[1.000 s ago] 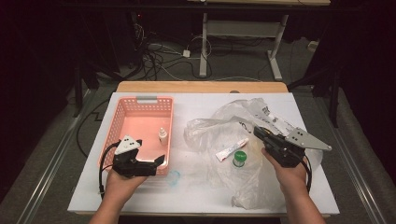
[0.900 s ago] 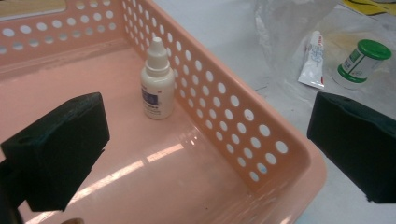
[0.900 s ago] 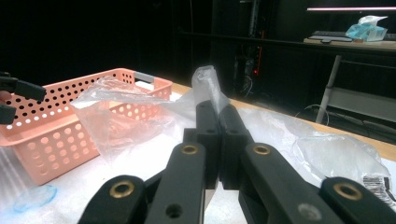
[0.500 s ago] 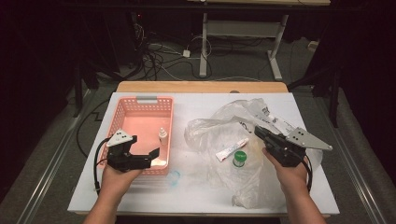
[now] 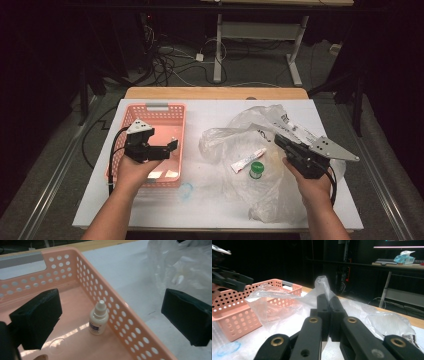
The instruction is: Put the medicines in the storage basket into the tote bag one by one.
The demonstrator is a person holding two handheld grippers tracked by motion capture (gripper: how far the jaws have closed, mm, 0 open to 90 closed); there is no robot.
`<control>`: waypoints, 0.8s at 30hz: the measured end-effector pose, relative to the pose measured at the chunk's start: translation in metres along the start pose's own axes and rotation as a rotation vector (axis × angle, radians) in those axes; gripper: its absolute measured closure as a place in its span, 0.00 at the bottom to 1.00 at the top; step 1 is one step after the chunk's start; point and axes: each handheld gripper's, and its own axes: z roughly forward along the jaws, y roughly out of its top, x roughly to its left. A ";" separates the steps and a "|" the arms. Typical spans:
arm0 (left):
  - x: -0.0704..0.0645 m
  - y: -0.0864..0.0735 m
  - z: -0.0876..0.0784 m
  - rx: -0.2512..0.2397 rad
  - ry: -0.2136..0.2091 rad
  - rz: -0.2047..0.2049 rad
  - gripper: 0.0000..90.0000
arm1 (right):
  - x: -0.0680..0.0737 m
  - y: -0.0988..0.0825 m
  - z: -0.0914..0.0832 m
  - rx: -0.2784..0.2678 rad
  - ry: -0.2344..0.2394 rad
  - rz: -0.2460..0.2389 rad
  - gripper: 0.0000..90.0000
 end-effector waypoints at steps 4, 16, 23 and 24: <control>0.007 0.005 0.010 0.040 0.013 -0.002 0.09 | -0.001 0.000 -0.001 -0.002 -0.002 0.002 1.00; 0.017 0.007 0.038 0.193 0.016 -0.016 0.31 | -0.002 0.001 -0.002 -0.005 -0.006 0.008 1.00; 0.014 0.011 0.052 0.274 0.036 0.019 0.41 | -0.001 -0.001 0.000 0.003 -0.001 0.003 1.00; 0.015 0.012 0.054 0.283 0.025 0.012 0.43 | -0.001 -0.001 0.000 0.002 0.000 0.001 1.00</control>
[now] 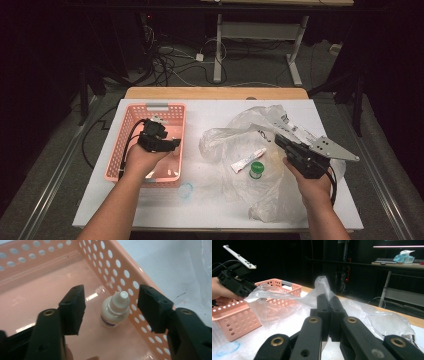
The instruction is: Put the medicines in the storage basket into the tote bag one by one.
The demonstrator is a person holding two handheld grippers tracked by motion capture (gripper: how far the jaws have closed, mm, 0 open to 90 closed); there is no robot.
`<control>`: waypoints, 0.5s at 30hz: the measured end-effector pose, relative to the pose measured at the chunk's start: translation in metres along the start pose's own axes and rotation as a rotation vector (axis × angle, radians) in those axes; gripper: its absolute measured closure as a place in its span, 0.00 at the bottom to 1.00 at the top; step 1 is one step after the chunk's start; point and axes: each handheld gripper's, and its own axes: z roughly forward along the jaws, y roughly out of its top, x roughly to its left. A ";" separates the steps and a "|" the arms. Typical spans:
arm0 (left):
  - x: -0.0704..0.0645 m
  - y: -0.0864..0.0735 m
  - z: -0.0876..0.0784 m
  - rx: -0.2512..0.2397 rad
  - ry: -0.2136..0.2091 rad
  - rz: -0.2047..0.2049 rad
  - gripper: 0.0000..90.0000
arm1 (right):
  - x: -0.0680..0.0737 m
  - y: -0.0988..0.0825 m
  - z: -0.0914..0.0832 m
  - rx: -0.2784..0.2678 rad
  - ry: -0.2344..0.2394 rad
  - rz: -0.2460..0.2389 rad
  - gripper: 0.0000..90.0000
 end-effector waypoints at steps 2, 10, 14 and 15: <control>0.003 0.001 0.003 0.021 -0.017 -0.008 0.47 | 0.000 0.000 0.000 0.001 0.000 0.000 1.00; 0.002 0.001 0.014 0.095 0.004 0.012 0.49 | -0.001 0.000 -0.001 -0.001 -0.002 0.004 1.00; 0.003 0.002 0.018 0.114 0.009 0.011 0.49 | -0.001 0.000 0.000 0.000 0.001 -0.002 1.00; 0.003 0.003 0.020 0.119 0.012 0.015 0.50 | 0.000 0.000 0.000 -0.002 0.000 0.002 1.00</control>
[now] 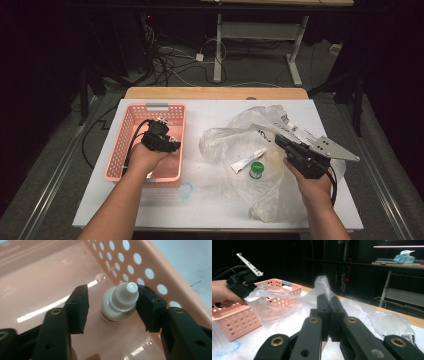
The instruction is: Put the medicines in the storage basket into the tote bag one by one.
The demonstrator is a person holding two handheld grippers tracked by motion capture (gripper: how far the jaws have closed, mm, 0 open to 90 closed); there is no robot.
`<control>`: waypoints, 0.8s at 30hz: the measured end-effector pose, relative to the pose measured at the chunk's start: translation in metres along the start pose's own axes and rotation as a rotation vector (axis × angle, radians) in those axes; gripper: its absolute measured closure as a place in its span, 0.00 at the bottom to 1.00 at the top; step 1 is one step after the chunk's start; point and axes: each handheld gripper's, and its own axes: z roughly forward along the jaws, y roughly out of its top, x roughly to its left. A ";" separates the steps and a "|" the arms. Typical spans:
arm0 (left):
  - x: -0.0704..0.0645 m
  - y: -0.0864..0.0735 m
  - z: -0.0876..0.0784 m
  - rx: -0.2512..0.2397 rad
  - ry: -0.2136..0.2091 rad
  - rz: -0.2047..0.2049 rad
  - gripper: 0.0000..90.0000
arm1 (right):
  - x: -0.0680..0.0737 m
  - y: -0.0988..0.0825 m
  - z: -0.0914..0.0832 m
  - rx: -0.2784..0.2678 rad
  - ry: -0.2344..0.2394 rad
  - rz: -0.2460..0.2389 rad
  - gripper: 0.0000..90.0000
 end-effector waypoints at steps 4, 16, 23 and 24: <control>0.000 0.002 0.004 0.020 0.001 0.009 0.55 | -0.001 -0.001 0.000 0.002 -0.001 0.005 1.00; -0.004 0.002 0.007 0.035 0.014 0.025 0.64 | -0.001 -0.001 0.000 0.005 0.000 -0.002 1.00; -0.004 0.002 -0.004 -0.021 0.025 0.019 0.64 | -0.002 0.000 -0.001 0.001 -0.001 0.001 1.00; -0.003 0.002 -0.007 -0.026 0.025 0.016 0.64 | -0.002 0.000 -0.001 0.003 0.000 0.003 1.00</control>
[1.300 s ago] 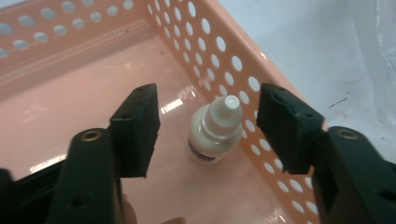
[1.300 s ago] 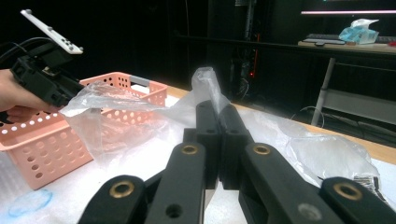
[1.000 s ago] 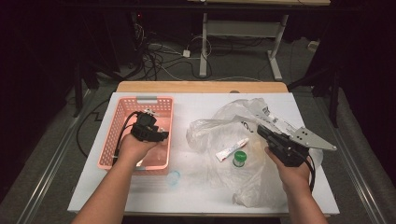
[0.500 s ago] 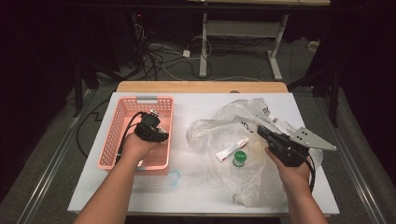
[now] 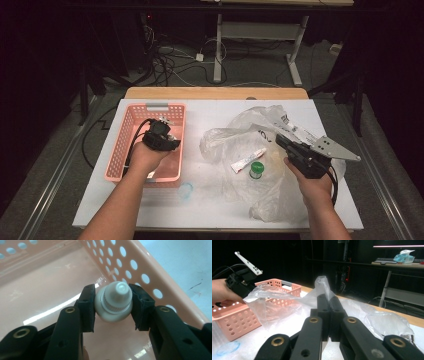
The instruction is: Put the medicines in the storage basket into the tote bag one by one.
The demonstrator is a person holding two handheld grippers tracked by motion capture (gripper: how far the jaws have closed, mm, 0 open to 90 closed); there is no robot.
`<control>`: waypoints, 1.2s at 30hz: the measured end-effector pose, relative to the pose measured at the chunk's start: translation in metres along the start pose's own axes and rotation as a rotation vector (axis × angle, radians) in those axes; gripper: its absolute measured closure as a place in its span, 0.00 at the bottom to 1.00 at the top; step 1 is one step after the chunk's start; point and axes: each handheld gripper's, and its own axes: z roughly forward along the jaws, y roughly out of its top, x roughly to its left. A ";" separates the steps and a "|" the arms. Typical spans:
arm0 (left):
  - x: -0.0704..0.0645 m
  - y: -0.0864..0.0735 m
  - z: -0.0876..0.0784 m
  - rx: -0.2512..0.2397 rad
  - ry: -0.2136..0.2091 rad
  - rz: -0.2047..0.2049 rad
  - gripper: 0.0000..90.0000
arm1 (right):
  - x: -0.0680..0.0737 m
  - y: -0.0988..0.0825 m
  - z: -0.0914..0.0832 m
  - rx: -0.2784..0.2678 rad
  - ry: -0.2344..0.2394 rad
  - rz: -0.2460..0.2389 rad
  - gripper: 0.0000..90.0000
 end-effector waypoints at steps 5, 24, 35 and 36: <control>0.004 -0.003 -0.014 -0.056 0.002 -0.030 0.64 | 0.001 0.000 0.001 0.003 0.010 -0.008 1.00; -0.022 -0.026 -0.053 -0.203 0.022 0.027 0.64 | 0.002 0.002 -0.001 -0.004 0.017 -0.009 1.00; -0.035 -0.066 -0.071 -0.338 0.003 -0.001 0.64 | 0.004 0.003 0.000 -0.002 0.027 -0.013 1.00; -0.035 -0.069 -0.072 -0.344 0.002 -0.006 0.64 | 0.004 0.003 0.001 -0.001 0.029 -0.013 1.00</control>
